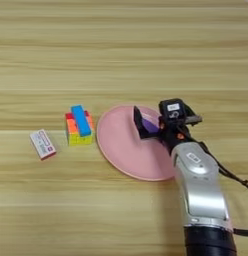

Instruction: Move the objects on the table

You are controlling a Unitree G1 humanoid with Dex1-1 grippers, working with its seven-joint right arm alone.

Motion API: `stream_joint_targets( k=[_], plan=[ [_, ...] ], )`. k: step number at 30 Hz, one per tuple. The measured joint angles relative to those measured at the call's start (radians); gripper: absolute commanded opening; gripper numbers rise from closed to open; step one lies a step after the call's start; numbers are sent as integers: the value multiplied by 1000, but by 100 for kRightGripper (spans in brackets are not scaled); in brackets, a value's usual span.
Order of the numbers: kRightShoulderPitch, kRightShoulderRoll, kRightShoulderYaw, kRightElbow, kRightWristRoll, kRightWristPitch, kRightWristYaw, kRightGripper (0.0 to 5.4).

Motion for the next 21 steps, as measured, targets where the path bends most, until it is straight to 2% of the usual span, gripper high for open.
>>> stream_joint_targets(
  k=[5, 21],
  plan=[
    [18, -19, -8, 48, 0, -39, 24, 538],
    [77, -20, 10, 18, 0, -37, 74, 538]
  ],
)
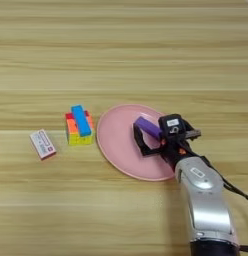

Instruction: Move the objects on the table

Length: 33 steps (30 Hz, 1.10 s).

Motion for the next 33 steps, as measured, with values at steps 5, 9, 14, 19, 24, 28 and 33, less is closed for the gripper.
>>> stream_joint_targets(
  k=[5, 9, 14, 19, 24, 28, 33],
  plan=[
    [0, 0, 6, -2, 0, 5, 2, 538],
    [0, 0, 8, -2, 1, 20, 3, 538],
    [-1, 1, 12, 4, 2, 41, 12, 538],
    [-10, 2, 12, 26, 7, 48, 12, 538],
    [-27, 2, 11, 67, 24, 59, 14, 538],
    [-46, 2, 6, 103, 38, 60, 14, 538],
    [-80, 2, 1, 153, 44, 47, 13, 538]
  ],
)
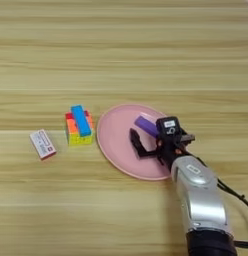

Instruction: Move the objects on the table

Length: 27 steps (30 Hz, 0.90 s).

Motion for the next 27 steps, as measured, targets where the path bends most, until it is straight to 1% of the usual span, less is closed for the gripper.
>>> stream_joint_targets(
  k=[8, 14, 18, 19, 20, 27],
  plan=[
    [-20, -2, -4, 43, 1, -27, 2, 538],
    [-16, -2, 1, 35, 3, -20, 26, 440],
    [-16, -2, 5, 25, 18, 8, 45, 379],
    [-16, -2, 5, 22, 23, 17, 47, 372],
    [-16, -2, 6, 21, 24, 20, 49, 350],
    [-16, -2, 9, 14, 30, 39, 64, 253]
  ],
)
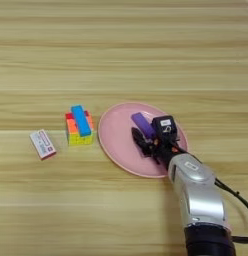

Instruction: Move the objects on the table

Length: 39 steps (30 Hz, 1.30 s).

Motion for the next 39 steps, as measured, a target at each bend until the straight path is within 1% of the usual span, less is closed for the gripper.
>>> stream_joint_targets(
  k=[4, 6, 8, 18, 25, 32, 39],
  plan=[
    [0, 0, 0, 0, 1, 1, 0, 199],
    [2, 0, 0, -1, 1, 1, 0, 162],
    [6, 0, 0, -10, 0, 1, -1, 143],
    [41, 1, 4, -65, -2, 22, -20, 142],
    [51, 5, 6, -87, -2, 33, -24, 142],
    [65, 15, 6, -152, -1, 64, -39, 142],
    [83, 18, 3, -215, 1, 72, -46, 142]
  ],
)
